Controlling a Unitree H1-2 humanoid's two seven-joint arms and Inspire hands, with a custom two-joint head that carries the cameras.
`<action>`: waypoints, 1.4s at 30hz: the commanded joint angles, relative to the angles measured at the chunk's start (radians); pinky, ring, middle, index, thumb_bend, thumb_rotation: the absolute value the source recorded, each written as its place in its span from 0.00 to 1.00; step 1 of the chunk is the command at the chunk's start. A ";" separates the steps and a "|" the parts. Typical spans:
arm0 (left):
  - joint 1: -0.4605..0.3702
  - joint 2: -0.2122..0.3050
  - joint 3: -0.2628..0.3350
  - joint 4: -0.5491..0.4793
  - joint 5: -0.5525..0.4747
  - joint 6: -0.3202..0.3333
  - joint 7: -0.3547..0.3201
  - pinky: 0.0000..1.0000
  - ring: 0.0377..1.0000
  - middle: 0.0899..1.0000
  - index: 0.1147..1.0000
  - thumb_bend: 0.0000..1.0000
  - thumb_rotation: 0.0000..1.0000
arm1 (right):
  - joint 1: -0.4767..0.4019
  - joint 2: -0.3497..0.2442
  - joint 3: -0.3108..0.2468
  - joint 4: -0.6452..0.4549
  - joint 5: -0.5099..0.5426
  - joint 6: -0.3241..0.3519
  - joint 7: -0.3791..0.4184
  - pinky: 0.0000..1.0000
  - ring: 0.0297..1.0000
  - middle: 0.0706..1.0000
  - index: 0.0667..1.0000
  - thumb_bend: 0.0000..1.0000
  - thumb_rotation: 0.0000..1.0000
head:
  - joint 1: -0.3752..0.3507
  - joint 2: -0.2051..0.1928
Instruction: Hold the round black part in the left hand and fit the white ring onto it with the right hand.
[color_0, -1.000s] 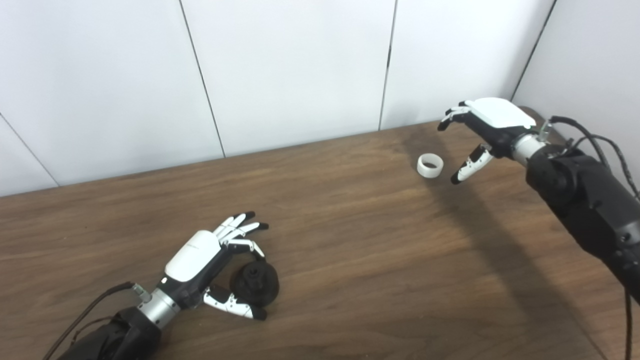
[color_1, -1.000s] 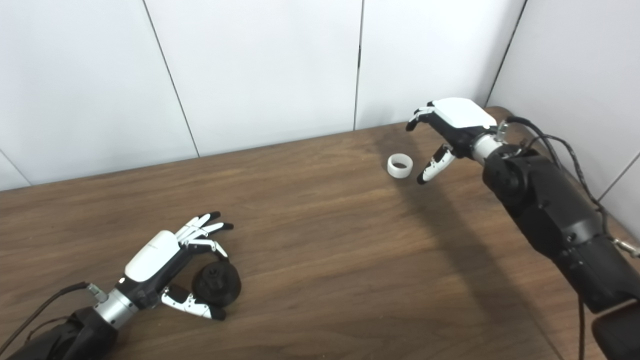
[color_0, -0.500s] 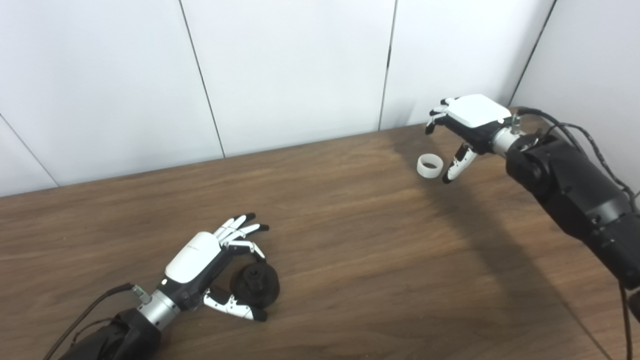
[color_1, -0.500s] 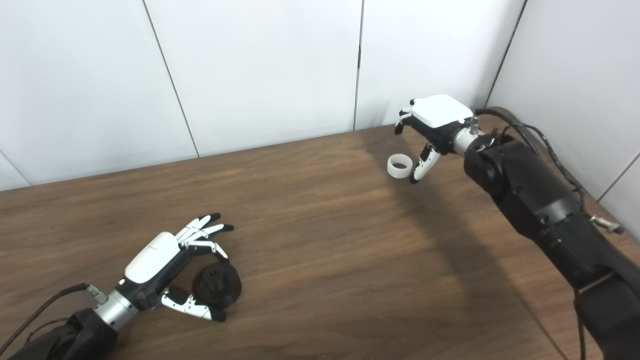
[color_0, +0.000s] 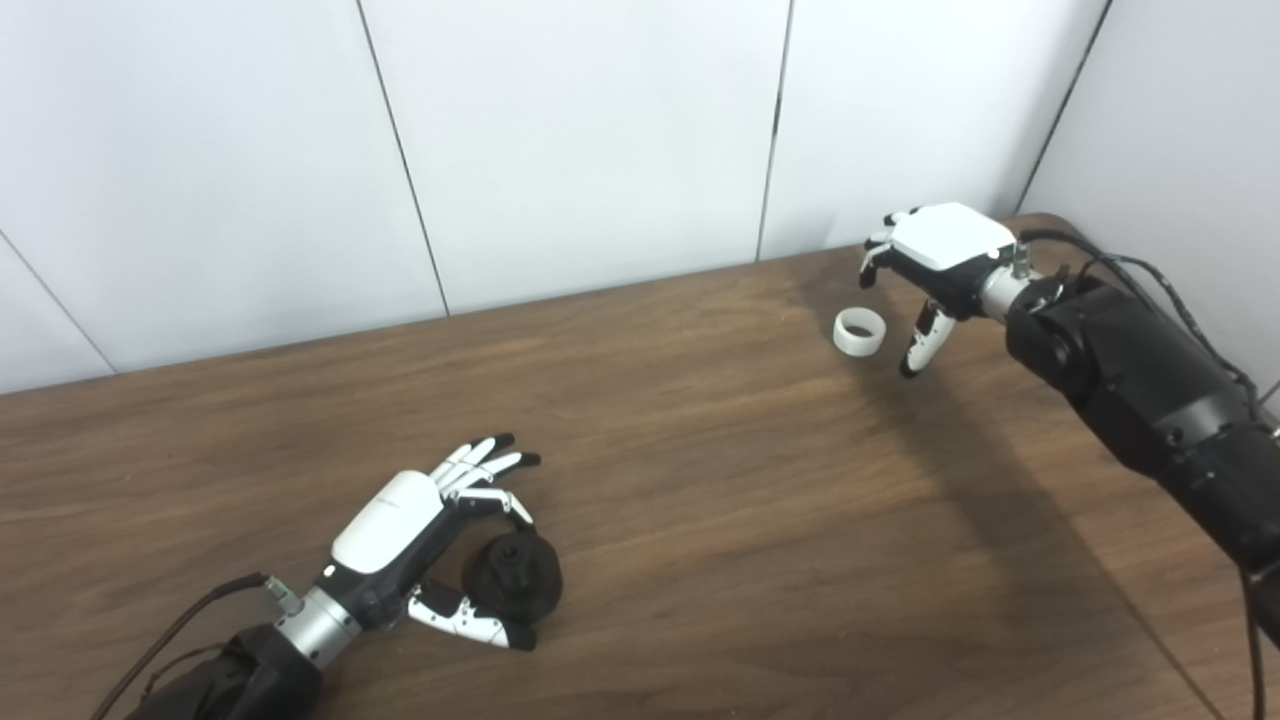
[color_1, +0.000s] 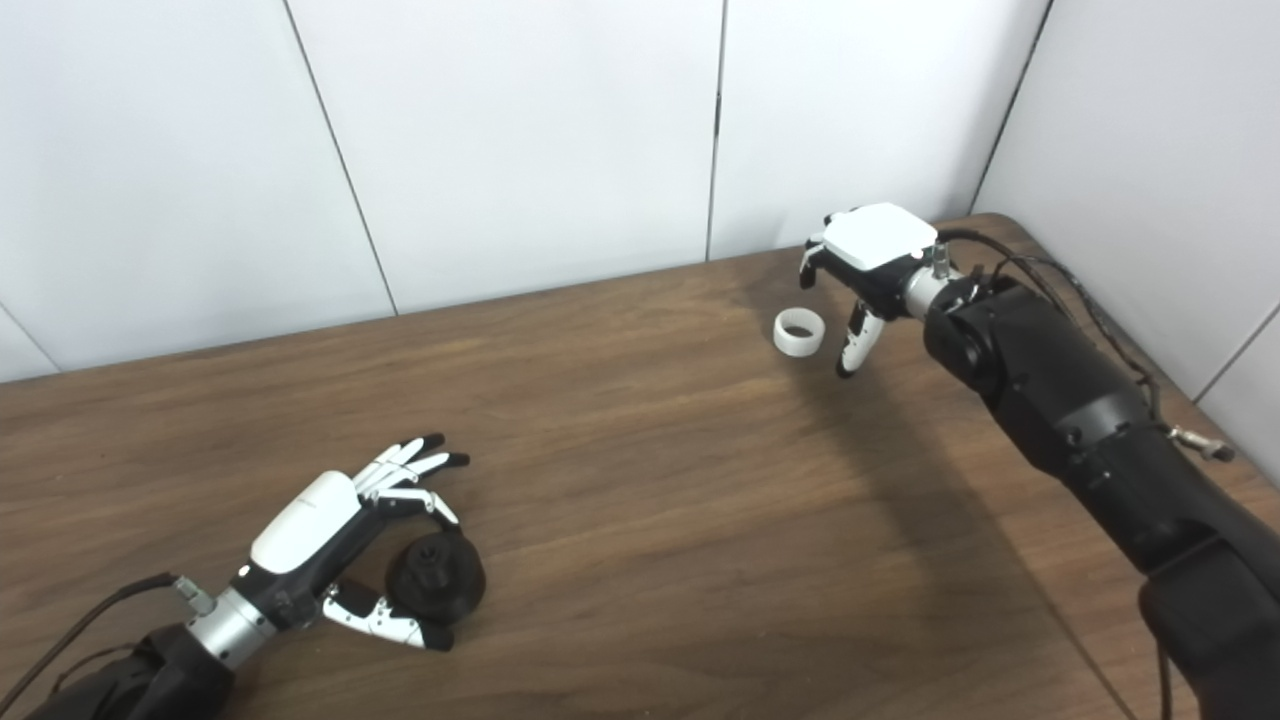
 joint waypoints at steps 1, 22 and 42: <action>0.063 0.012 -0.051 0.007 0.050 0.008 -0.113 1.00 1.00 0.91 0.41 0.53 0.06 | -0.068 -0.024 -0.009 -0.001 -0.015 -0.010 -0.032 0.99 0.98 0.90 0.70 0.92 0.24 | -0.001 0.001; 0.102 0.013 0.002 -0.024 0.064 0.008 -0.143 1.00 1.00 0.91 0.41 0.53 0.06 | -0.107 0.029 0.022 0.073 -0.021 -0.008 -0.050 0.99 0.98 0.91 0.72 0.91 0.27 | 0.012 0.007; 0.107 0.016 0.025 -0.038 0.057 0.008 -0.174 1.00 1.00 0.91 0.42 0.53 0.06 | -0.093 0.044 0.035 0.095 -0.015 -0.011 -0.096 0.99 0.98 0.90 0.70 0.90 0.26 | 0.015 0.014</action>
